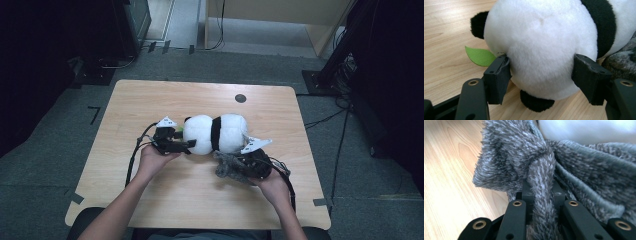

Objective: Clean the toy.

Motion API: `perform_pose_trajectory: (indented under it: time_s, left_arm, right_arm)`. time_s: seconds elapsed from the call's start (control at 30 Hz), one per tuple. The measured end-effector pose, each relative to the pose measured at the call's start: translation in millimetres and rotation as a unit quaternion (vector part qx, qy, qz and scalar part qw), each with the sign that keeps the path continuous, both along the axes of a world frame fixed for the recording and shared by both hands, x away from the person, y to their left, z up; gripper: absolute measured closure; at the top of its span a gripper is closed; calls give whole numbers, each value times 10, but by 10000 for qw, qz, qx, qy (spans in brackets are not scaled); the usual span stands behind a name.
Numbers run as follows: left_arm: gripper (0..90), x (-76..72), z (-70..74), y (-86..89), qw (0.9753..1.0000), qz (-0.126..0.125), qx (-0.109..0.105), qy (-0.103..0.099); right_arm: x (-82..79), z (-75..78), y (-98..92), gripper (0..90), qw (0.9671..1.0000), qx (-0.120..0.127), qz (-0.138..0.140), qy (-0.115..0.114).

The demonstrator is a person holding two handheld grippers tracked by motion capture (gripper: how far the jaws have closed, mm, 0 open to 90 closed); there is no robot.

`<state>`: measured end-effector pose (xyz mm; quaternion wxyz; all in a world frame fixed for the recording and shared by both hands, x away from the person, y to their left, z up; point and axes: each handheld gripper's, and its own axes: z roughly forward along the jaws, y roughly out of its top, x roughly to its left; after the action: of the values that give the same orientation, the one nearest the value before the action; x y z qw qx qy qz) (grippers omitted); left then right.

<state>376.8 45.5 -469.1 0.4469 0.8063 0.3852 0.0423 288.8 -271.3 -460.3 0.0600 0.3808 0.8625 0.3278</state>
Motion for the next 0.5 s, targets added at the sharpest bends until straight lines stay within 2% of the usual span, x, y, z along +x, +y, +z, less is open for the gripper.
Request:
perform_pose_trajectory:
  time_s: [0.3,0.43,0.5]
  left_arm:
    - [321,4,-2,-5,10000,1,-5,1]
    - [320,-3,-3,-6,10000,-16,22,-16]
    - [320,-3,-4,-6,10000,-18,17,-22]
  right_arm:
    - [-16,33,-322,801,9990,176,-418,-25]
    - [-19,95,-397,802,9976,263,-608,-180]
    - [-46,175,-419,804,9962,347,-722,-346]
